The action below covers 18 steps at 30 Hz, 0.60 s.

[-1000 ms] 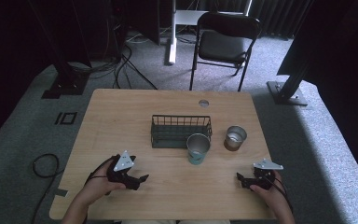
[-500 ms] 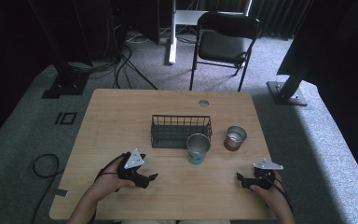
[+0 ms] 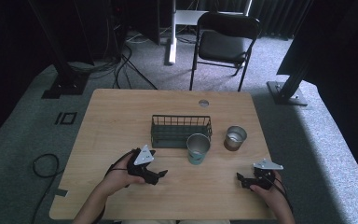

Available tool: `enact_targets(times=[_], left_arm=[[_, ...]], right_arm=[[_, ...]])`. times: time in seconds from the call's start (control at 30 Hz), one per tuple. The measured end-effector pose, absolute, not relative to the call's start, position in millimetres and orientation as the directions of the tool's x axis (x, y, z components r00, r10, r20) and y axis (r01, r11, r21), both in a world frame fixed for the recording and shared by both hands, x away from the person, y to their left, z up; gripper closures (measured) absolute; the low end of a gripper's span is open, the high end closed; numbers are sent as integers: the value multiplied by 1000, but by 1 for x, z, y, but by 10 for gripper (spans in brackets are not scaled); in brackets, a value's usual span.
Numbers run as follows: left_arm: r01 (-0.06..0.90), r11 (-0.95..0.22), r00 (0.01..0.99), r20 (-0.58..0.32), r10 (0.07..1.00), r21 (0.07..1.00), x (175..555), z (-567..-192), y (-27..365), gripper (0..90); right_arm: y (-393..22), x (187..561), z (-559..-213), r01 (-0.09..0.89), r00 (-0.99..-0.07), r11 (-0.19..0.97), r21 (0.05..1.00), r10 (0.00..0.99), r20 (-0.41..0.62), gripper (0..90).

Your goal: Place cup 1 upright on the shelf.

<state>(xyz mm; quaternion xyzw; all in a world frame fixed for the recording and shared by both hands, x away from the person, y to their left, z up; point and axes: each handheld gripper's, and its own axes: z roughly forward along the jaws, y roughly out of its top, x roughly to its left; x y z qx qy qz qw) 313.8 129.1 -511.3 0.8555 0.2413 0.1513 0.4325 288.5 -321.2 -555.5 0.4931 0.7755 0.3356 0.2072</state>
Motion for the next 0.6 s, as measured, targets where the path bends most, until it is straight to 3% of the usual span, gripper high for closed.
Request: enact_targets(times=[0.6], left_arm=[[243, -501, 862, 52, 505, 830, 325, -510, 96, 95]], right_arm=[[-321, 289, -555, 625, -428, 289, 725, 904, 9, 122]])
